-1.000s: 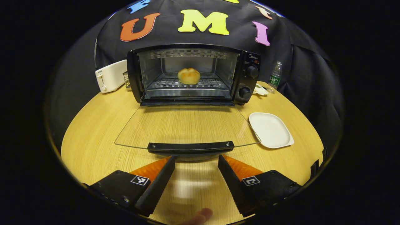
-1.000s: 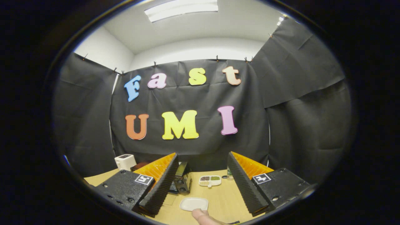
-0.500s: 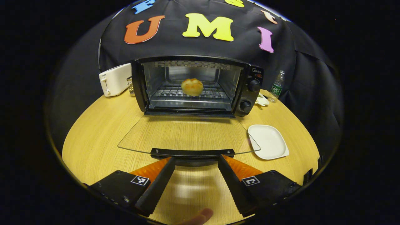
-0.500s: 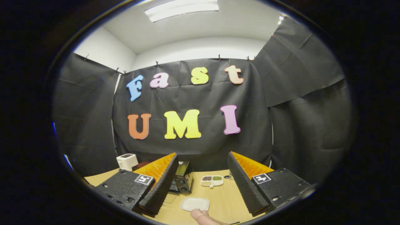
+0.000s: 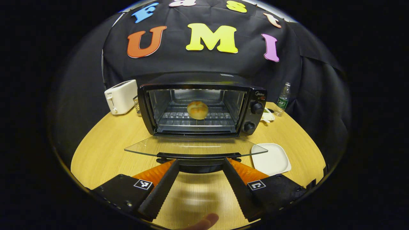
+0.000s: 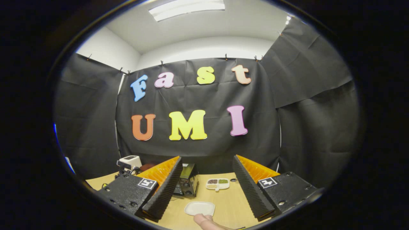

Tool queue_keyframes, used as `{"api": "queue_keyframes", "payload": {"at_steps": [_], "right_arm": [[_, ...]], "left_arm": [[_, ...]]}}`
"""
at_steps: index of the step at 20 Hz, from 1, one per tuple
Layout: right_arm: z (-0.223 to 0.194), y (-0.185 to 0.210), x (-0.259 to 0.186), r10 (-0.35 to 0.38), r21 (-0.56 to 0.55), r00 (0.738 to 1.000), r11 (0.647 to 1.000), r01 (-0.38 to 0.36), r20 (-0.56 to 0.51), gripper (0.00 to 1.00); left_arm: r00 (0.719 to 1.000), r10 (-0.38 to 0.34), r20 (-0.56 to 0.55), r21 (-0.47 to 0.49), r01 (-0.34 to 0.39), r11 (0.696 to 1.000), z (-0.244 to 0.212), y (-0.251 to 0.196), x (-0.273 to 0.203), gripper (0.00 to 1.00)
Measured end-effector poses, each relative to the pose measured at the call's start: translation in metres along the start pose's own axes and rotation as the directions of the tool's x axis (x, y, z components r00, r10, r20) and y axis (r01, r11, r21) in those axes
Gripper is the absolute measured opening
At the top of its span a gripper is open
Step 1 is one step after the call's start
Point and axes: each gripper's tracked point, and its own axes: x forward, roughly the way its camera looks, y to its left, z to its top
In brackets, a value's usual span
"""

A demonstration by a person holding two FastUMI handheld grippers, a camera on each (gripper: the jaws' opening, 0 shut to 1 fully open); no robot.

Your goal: Open the electric oven with the left hand, put the food in, and close the electric oven.

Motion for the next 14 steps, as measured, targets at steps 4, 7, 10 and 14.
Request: {"api": "queue_keyframes", "payload": {"at_steps": [4, 7, 10, 14], "right_arm": [[-0.005, -0.004, 0.003, -0.009, -0.002, 1.0, 1.0, 0.009, -0.014, 1.0], [-0.007, -0.005, 0.002, -0.011, -0.003, 1.0, 1.0, 0.011, -0.019, 0.94], [-0.009, -0.005, 0.001, -0.012, 0.007, 1.0, 1.0, 0.012, -0.021, 1.0], [-0.009, -0.005, -0.002, -0.017, 0.007, 1.0, 1.0, 0.018, -0.022, 0.94]], "left_arm": [[1.0, 0.009, -0.001, -0.004, -0.009, 1.0, 0.017, 0.004, 0.002, 0.92], [1.0, 0.014, -0.002, 0.01, -0.014, 1.0, 0.026, 0.008, 0.003, 0.92], [1.0, 0.011, 0.0, -0.003, -0.011, 1.0, 0.036, 0.012, 0.002, 0.96], [0.999, 0.008, 0.049, -0.033, -0.006, 0.999, 0.06, 0.014, 0.006, 0.96]]}}
